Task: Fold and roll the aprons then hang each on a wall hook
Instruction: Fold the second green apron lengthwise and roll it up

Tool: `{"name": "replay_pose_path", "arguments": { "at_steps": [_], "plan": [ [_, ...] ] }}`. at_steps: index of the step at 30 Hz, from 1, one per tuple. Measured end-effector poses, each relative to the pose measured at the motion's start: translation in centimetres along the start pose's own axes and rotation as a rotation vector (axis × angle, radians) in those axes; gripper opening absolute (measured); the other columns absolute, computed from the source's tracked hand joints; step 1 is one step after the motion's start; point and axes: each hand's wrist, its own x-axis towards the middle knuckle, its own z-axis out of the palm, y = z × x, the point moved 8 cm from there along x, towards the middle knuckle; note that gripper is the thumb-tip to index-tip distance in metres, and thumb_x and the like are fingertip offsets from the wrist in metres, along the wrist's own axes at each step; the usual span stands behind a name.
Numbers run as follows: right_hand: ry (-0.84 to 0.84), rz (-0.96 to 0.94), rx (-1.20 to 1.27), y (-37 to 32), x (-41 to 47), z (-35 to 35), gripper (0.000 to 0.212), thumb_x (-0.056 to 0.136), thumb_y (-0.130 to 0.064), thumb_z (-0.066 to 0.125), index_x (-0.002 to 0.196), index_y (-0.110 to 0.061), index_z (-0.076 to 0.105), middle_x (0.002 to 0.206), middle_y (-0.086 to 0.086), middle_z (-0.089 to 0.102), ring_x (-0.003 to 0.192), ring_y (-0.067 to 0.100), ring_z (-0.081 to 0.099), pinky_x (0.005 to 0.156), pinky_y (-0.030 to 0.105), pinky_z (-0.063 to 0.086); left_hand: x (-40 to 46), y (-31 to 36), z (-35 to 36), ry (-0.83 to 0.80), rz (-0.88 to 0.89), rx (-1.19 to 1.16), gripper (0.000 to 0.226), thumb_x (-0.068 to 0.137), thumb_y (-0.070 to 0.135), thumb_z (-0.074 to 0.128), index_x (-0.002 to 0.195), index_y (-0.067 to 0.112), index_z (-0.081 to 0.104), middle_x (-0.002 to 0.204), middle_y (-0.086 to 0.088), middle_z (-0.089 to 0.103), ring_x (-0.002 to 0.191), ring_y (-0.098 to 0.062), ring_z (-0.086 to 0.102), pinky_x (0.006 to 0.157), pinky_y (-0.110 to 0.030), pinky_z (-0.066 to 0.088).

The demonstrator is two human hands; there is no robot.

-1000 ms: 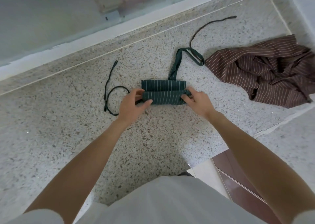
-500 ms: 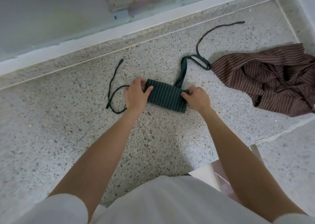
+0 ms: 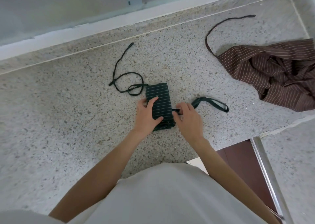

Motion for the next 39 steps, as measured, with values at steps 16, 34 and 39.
{"name": "replay_pose_path", "arguments": {
  "at_steps": [16,34,39],
  "plan": [
    [-0.451,-0.047,0.406,-0.8,4.2,4.4,0.077,0.074,-0.014,0.076,0.136,-0.032,0.034,0.128,-0.001,0.052,0.107,0.021,0.054,0.095,0.039,0.045,1.1,-0.3,-1.6,-0.060,-0.065,-0.505,0.084,0.066,0.000,0.078,0.135,0.029,0.041,0.124,0.000,0.056,0.112,-0.013,0.054,0.096,-0.039,0.047],
    [-0.003,-0.548,-0.293,-1.2,1.5,3.1,0.062,0.073,-0.054,0.070,0.117,-0.015,0.053,0.133,0.001,0.054,0.132,0.021,0.040,0.112,0.046,0.023,0.4,0.8,-1.7,0.126,0.483,0.181,0.052,0.068,0.022,0.078,0.115,0.017,0.055,0.129,0.002,0.056,0.119,-0.022,0.049,0.102,-0.042,0.035],
    [-0.082,-0.444,-0.172,-0.1,2.9,3.9,0.066,0.067,-0.046,0.077,0.121,-0.016,0.054,0.118,-0.001,0.060,0.114,0.021,0.053,0.109,0.037,0.026,2.1,0.0,-1.7,-0.021,0.404,0.097,0.050,0.070,0.032,0.076,0.115,0.024,0.055,0.119,0.008,0.061,0.113,-0.018,0.050,0.096,-0.043,0.040]
  ]
}}
